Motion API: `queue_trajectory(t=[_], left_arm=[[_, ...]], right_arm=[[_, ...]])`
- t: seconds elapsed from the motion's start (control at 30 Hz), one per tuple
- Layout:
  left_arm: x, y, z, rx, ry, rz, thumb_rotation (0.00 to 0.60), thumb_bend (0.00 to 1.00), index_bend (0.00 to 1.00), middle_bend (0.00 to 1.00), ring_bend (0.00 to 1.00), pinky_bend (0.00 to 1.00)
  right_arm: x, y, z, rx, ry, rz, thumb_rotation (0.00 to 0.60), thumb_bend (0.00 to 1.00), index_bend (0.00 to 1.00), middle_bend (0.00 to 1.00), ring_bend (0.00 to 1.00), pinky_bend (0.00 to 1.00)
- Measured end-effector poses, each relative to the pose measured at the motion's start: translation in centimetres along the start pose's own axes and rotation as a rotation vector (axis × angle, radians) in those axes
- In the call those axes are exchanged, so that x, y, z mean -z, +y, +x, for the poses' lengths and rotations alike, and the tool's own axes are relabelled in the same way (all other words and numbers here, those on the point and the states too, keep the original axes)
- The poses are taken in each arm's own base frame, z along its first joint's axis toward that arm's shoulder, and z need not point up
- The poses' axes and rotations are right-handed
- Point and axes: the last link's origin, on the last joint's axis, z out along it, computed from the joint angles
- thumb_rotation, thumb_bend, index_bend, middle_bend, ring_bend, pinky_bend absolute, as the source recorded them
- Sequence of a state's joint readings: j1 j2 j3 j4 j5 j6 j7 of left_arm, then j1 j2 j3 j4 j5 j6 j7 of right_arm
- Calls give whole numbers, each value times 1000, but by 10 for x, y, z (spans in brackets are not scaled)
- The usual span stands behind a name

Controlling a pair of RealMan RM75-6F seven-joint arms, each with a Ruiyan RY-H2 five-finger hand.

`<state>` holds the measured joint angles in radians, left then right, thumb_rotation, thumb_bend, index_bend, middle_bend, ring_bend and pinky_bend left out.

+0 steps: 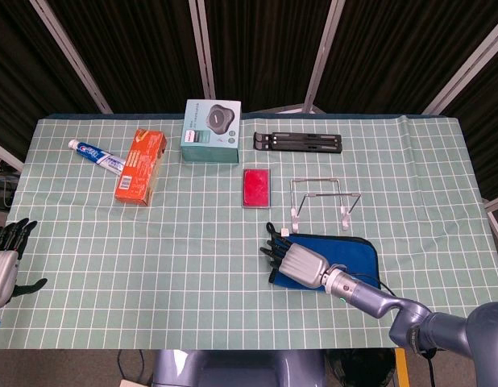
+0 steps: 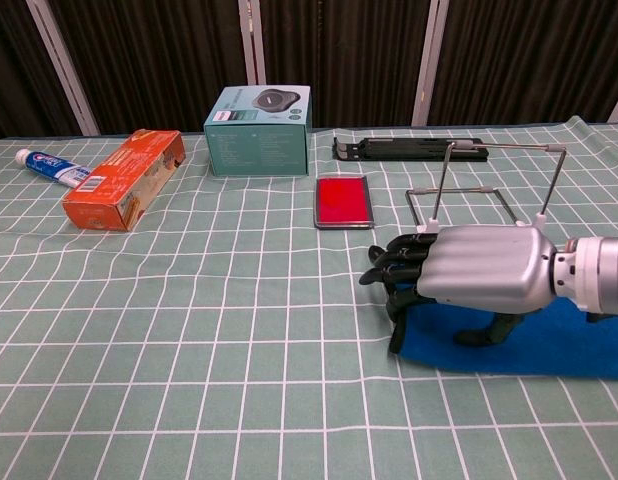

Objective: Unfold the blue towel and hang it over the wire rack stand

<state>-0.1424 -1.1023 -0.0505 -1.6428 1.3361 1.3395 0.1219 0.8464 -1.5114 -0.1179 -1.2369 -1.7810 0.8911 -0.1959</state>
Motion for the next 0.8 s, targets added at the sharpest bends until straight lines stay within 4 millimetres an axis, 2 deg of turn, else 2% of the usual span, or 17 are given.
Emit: queue_trajectory(t=[0.2,0.3,0.4,0.5,0.8], left_arm=[[0,0,0,0,0,-1,600,0,0,0,0,0],[0,0,0,-1,1,0,600,0,0,0,0,0],[0,0,0,0,-1,0,600,0,0,0,0,0],[0,1,0,0,-1,-1,600,0,0,0,0,0],[1,1,0,4,-2,-5,600,0,0,0,0,0]], right_arm=[[1,0,-1,-2,7,3,600,313,429,0,0,0],[1,-1,-1,-7,12,6,600,340,518,0,0,1],[2,-1,-1,-8,22,11,600,382,512,0,0,1],[2,-1,-2,-10,26,12,600,426,558,0,0,5],[8,1,2,-26,72,5,600,439,666,16,0,35]])
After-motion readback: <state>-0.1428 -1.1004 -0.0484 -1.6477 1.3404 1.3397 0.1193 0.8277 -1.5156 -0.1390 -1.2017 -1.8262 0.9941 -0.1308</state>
